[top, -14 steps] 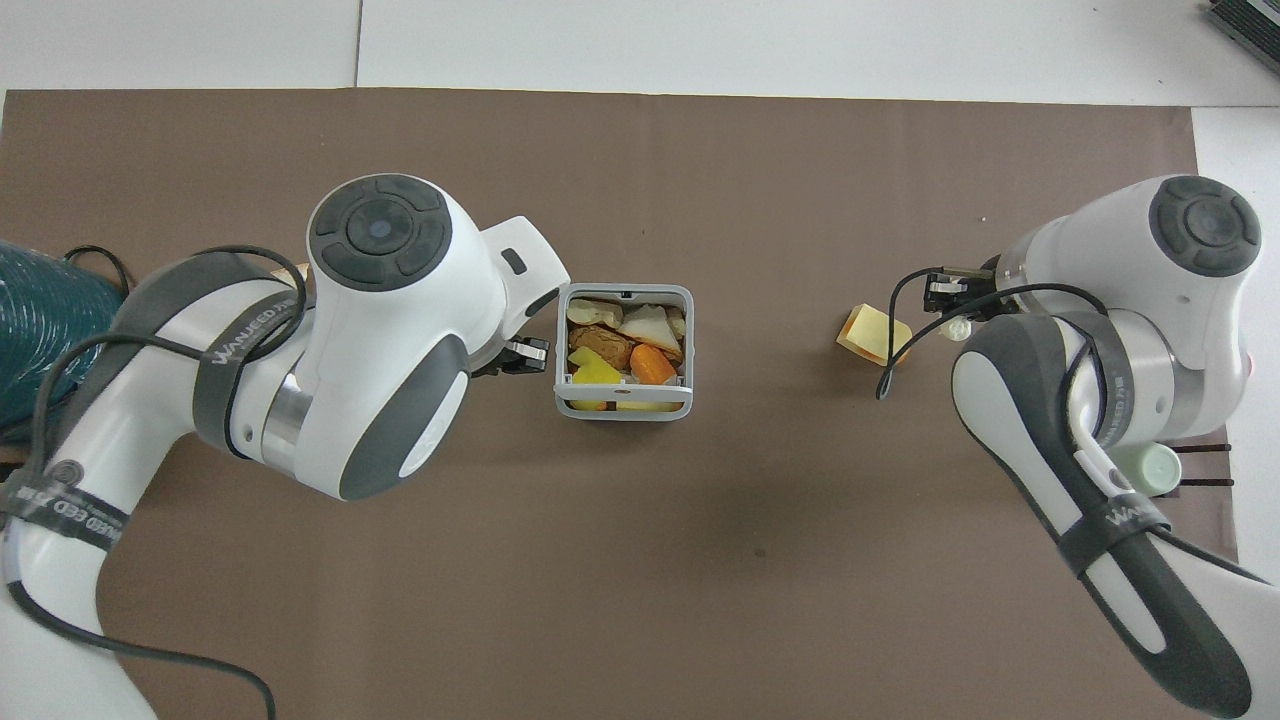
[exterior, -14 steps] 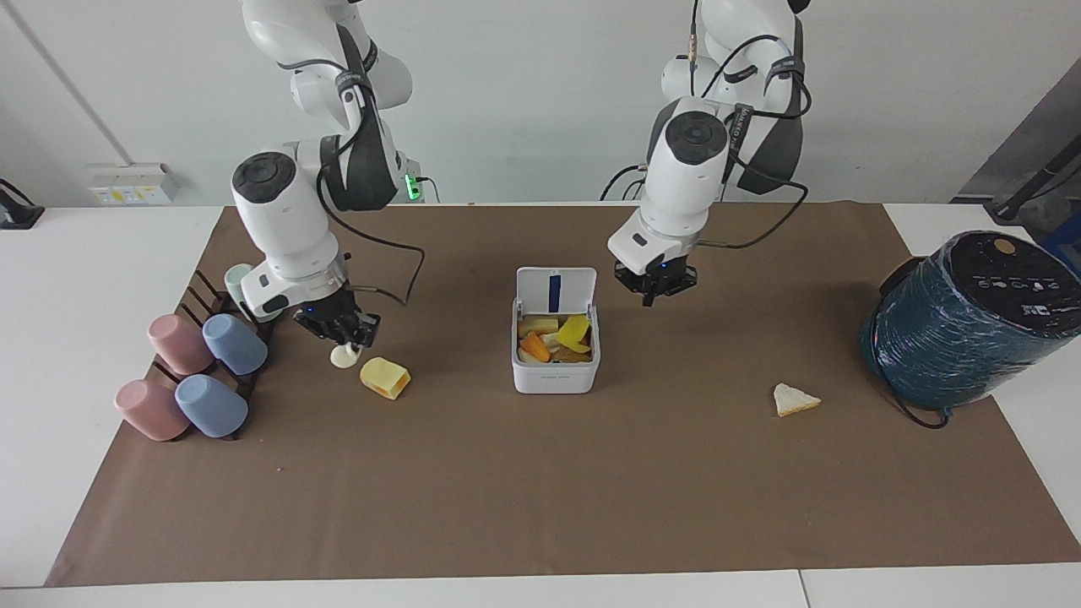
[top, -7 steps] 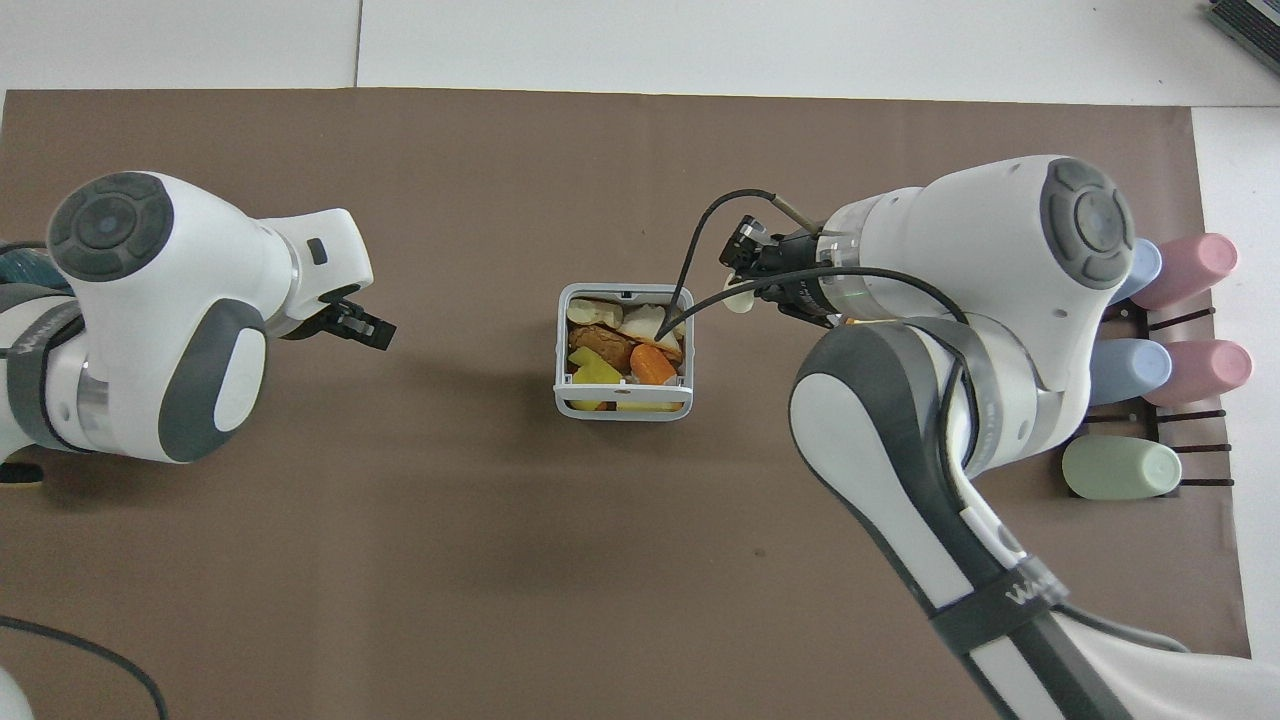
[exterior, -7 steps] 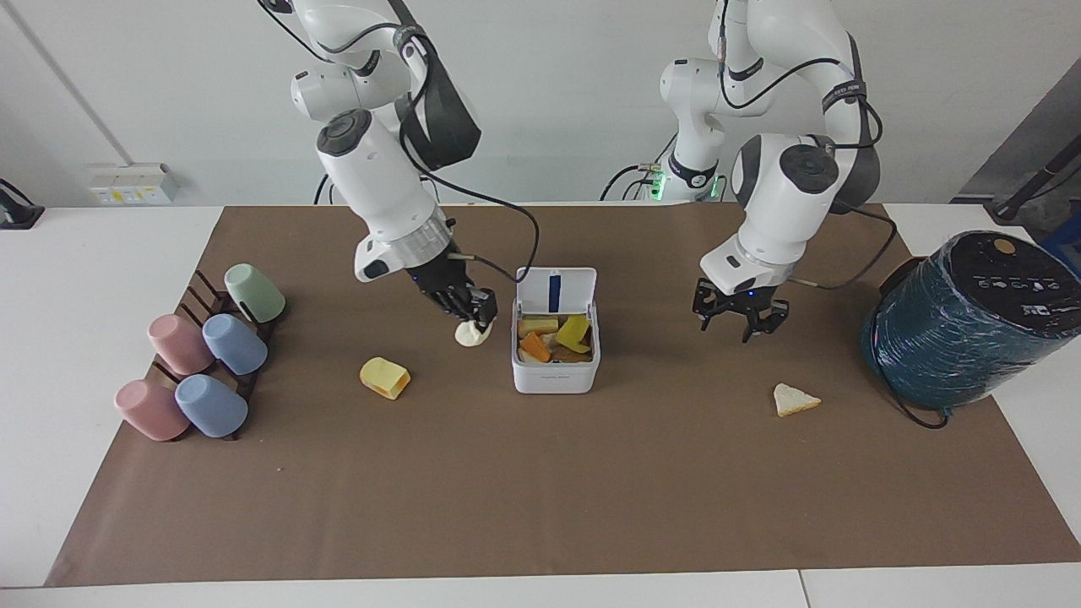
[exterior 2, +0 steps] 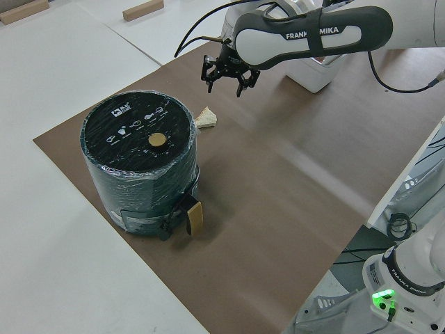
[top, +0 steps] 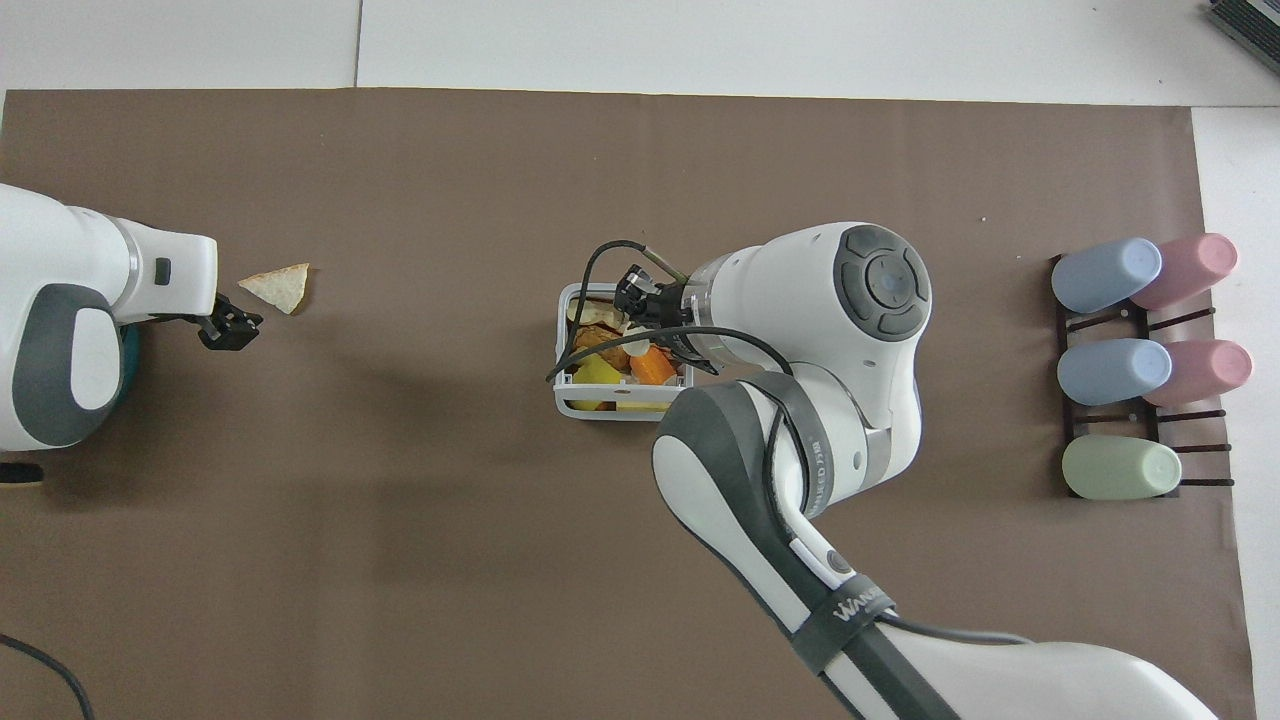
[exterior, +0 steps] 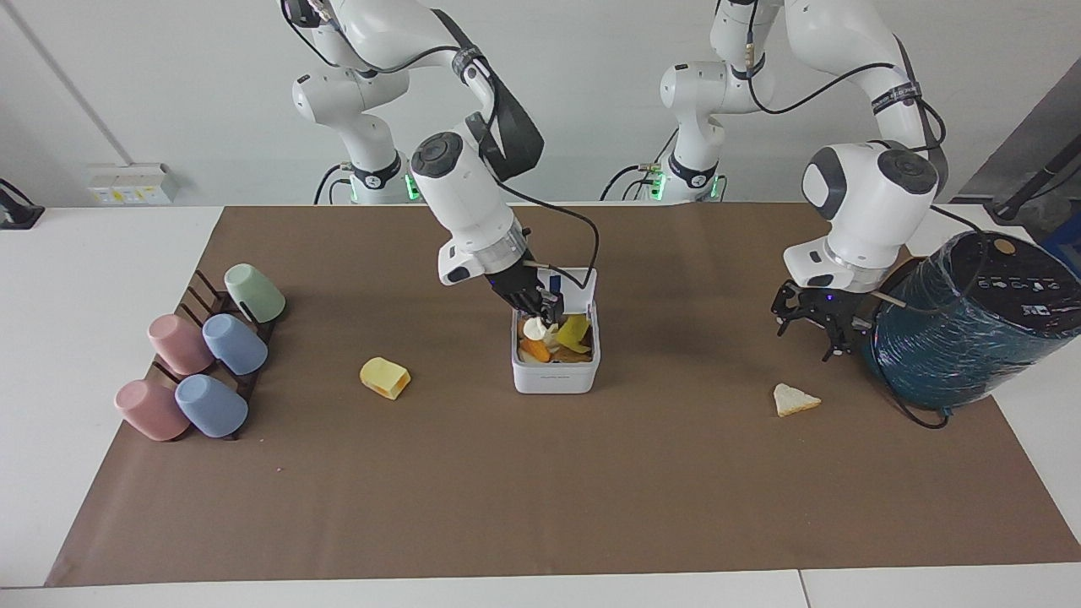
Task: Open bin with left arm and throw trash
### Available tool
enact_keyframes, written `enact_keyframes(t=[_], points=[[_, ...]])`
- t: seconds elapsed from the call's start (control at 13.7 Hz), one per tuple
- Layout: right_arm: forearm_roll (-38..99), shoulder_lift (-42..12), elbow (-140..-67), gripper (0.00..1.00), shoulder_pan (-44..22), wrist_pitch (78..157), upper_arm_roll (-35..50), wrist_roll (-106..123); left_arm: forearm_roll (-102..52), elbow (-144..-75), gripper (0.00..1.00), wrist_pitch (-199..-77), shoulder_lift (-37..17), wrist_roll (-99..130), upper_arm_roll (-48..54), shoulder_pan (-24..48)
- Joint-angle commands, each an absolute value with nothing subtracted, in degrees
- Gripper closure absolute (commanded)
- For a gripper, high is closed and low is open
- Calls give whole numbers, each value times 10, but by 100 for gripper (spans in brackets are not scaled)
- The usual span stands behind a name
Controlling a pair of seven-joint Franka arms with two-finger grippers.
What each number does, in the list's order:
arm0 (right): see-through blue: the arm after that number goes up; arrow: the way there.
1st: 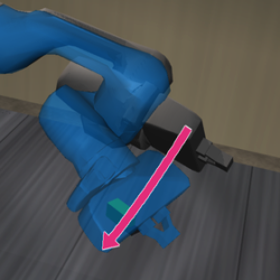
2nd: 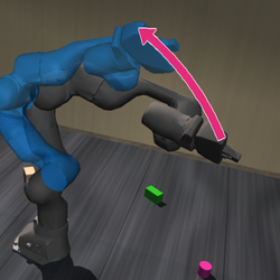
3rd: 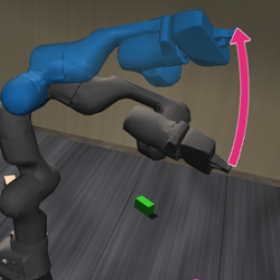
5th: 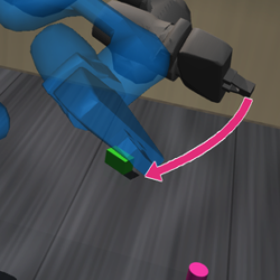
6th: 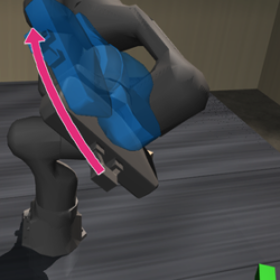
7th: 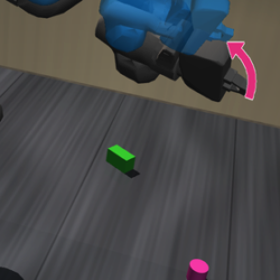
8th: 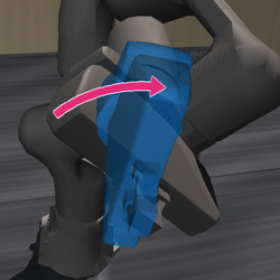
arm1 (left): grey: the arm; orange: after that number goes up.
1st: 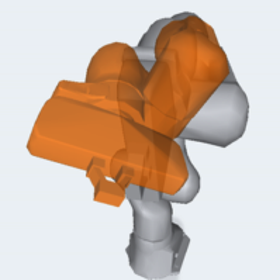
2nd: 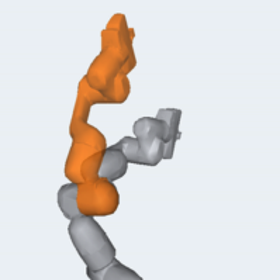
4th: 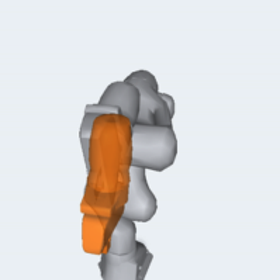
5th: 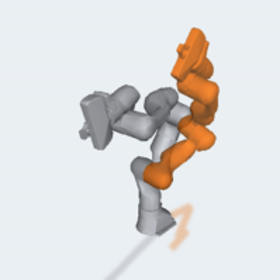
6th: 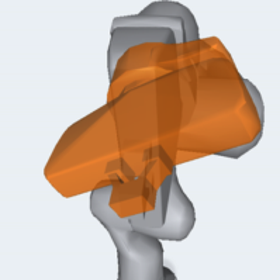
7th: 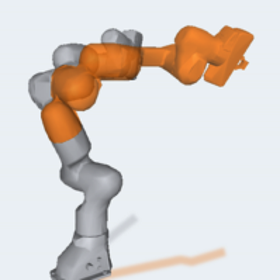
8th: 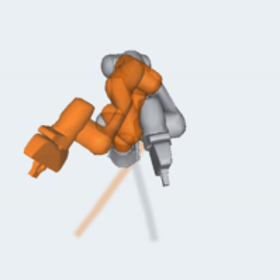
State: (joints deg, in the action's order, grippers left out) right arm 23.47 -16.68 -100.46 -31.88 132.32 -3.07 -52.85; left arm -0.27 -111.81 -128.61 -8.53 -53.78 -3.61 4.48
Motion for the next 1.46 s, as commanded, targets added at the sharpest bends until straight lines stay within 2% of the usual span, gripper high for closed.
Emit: enact_keyframes(t=[0.0,0.22,0.44,0.51,0.66,0.8,1.02,1.17,1.24,1.32,1.39], points=[[237,-165,-1004,0,-323,1330,-33,-533,-3,-1121,18,-1324,-126,-627,-31,26],[235,-164,-999,0,-323,1326,-33,-529,-2,-1051,17,-1321,-209,-704,-30,19],[227,-159,-998,0,-323,1323,-34,-527,4,-1007,16,-1319,-255,-740,-30,15],[179,-154,-1000,0,-320,1312,-38,-520,4,-989,16,-1321,-271,-750,-30,11],[44,-143,-1000,0,-288,1288,-40,-471,9,-985,17,-1330,-277,-774,-31,8],[33,-143,-1008,0,-233,1287,-40,-341,7,-997,17,-1339,-276,-805,-31,8],[33,-133,-1066,0,-151,1300,-40,-120,8,-1041,17,-1361,-267,-809,-31,11],[33,-131,-1118,0,-115,1348,-40,-87,11,-1044,19,-1355,-264,-809,-32,8],[33,-134,-1140,0,-108,1379,-40,-77,11,-1045,34,-1349,-264,-809,-32,9],[33,-137,-1163,0,-108,1406,-40,-74,11,-1042,60,-1341,-263,-809,-32,8],[33,-138,-1184,0,-108,1429,-40,-75,10,-1040,100,-1335,-263,-806,-32,8]])
